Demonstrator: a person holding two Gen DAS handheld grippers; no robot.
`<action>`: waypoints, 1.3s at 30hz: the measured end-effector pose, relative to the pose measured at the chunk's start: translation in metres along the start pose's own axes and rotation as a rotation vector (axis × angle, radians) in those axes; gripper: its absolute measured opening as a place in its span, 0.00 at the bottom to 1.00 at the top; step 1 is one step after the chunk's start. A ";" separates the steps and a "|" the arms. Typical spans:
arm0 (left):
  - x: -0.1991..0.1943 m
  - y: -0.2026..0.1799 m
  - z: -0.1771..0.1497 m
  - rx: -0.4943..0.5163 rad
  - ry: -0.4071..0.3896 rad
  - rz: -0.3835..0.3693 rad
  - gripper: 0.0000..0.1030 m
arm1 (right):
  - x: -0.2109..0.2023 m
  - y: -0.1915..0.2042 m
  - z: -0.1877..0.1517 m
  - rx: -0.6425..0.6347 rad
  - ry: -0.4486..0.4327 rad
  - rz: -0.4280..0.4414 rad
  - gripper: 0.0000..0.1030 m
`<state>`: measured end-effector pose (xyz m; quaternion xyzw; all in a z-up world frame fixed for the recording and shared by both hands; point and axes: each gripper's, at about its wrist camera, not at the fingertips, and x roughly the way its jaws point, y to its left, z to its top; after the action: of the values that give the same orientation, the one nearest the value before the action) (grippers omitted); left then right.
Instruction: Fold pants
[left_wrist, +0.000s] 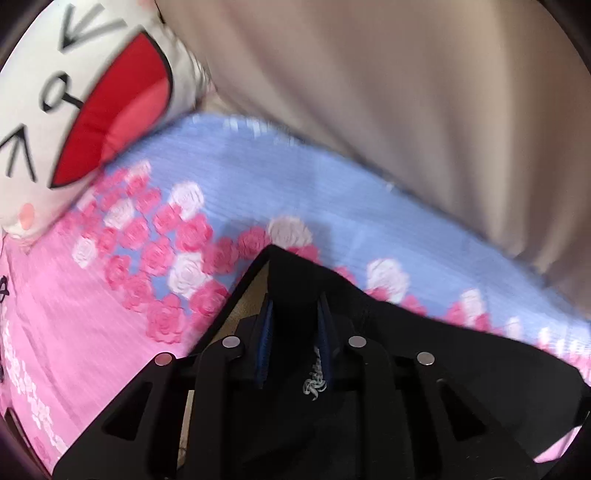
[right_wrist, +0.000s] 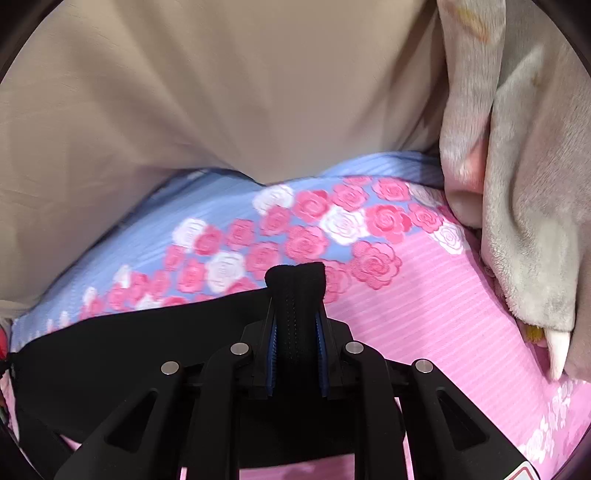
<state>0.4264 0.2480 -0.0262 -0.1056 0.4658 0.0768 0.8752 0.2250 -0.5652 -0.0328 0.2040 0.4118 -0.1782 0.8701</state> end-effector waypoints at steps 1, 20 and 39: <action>-0.013 0.000 -0.001 0.001 -0.026 -0.018 0.19 | -0.007 0.002 0.000 -0.003 -0.015 0.003 0.15; -0.178 0.116 -0.194 0.093 -0.002 -0.025 0.22 | -0.155 -0.040 -0.141 -0.194 -0.097 0.102 0.15; -0.244 0.014 -0.208 0.265 -0.264 0.214 0.85 | -0.194 -0.109 -0.168 0.149 -0.060 0.200 0.64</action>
<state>0.1217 0.1997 0.0615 0.0714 0.3617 0.1203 0.9218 -0.0513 -0.5466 0.0006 0.3026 0.3486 -0.1265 0.8780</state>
